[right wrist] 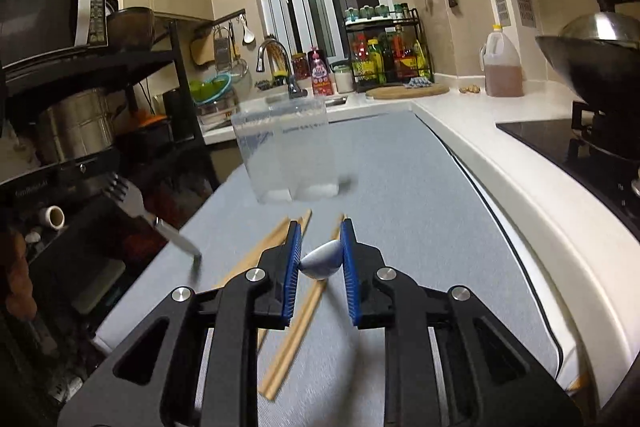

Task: Organize utensils
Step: 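Carry the spoon and fork toward the clear container with both grippers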

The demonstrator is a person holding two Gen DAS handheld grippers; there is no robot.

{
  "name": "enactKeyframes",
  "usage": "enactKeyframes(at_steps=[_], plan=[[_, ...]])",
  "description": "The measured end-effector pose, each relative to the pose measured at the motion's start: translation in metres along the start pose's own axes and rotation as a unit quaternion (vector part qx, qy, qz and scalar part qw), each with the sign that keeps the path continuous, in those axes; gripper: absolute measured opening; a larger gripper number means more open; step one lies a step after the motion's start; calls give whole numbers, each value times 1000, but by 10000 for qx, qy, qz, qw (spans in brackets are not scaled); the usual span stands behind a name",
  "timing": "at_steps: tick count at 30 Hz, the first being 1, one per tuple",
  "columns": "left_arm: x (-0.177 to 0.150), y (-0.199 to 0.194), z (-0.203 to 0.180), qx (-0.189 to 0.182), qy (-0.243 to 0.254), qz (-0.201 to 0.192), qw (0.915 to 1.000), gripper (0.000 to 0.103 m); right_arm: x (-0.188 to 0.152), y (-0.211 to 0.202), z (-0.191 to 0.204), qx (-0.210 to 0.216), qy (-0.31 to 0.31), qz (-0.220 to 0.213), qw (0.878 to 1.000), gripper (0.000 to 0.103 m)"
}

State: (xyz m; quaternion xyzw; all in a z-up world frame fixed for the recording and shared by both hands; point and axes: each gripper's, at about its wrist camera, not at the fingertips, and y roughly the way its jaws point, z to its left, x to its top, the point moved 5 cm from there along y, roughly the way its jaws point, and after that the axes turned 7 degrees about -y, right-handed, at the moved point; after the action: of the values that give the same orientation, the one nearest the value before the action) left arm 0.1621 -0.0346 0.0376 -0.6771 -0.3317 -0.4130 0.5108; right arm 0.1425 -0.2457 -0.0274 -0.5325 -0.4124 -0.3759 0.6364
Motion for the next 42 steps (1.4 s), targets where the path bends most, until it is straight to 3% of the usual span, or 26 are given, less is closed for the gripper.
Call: enactKeyframes(at_steps=[15,32,42], plan=[[42,30,17,161,-196,397,9989,2,78,56,17,248,-321,258,9988,20],[102,54,23,-552,-376,601,9960,1,134,85,20,604,-710,607,9938,17],[177,54,6,-908,-311,291,9950,1,199,99,21,748,-1091,642,9891,12]])
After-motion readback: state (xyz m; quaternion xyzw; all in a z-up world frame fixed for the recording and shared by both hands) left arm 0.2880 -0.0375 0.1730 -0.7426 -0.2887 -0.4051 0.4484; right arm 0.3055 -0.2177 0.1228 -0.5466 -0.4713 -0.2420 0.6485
